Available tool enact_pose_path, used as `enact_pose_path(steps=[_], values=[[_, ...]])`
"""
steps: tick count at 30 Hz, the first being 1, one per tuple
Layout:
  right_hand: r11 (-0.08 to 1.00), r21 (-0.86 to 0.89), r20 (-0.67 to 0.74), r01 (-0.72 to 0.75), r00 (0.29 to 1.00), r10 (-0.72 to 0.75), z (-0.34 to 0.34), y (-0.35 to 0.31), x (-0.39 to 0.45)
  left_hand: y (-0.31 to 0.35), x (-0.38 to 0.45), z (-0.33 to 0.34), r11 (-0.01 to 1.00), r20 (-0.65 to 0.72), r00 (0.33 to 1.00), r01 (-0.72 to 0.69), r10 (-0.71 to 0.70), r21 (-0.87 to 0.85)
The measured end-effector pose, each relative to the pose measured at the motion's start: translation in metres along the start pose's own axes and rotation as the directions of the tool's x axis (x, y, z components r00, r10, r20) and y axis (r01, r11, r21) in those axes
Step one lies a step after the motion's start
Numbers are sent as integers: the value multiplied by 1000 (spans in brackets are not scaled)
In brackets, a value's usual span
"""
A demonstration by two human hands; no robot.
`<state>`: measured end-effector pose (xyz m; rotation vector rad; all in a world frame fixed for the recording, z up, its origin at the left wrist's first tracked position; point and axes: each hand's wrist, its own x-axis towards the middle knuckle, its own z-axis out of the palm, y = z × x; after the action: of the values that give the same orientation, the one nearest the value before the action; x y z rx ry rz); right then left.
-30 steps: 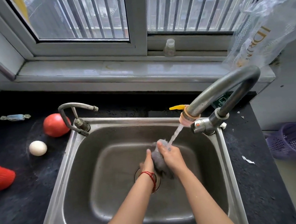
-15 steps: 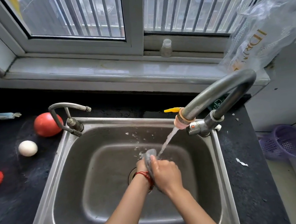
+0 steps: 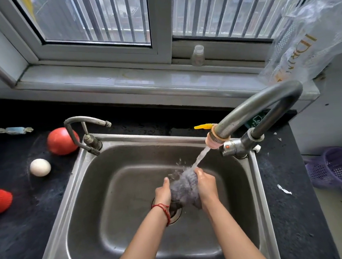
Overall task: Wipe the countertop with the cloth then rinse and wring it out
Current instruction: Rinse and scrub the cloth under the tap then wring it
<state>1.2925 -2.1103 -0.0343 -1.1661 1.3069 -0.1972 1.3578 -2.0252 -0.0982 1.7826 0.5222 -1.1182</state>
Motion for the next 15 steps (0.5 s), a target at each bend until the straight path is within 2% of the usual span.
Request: enact_pose_path(steps=[2, 3, 4, 5, 7, 9, 11, 12, 14, 15], values=[[998, -23, 77, 51, 996, -49, 4, 2, -5, 8, -8, 4, 997, 102, 995, -1, 8, -72], [997, -46, 116, 67, 991, -61, 6, 4, -6, 13, -15, 7, 989, 218, 976, 30, 3, -148], [992, -97, 161, 87, 984, -70, 8, 6, -8, 18, -21, 11, 976, 313, 950, 68, 1, -209], [975, -174, 206, 139, 973, -102, 8, 8, -8, 17, -20, 13, 971, 348, 937, 64, 21, -231], [875, -366, 278, 316, 935, -221, 4, 12, -9, 17, -21, 14, 964, 337, 935, -14, 106, -264], [789, -475, 249, 390, 919, -305, -3, 10, -4, 18, -20, 14, 950, 265, 950, -83, 167, -301], [875, -336, 196, 349, 934, -298, -12, 7, 2, 20, -22, 16, 949, 240, 949, -135, 207, -284], [931, -227, 212, 286, 947, -240, -15, 7, 5, 22, -24, 17, 951, 241, 941, -176, 239, -256], [993, -47, 298, 112, 950, -93, -20, 12, 14, 25, -28, 19, 952, 288, 915, -230, 283, -203], [999, -17, 356, 48, 934, -39, -23, 16, 18, 28, -32, 17, 949, 316, 898, -260, 305, -176]])
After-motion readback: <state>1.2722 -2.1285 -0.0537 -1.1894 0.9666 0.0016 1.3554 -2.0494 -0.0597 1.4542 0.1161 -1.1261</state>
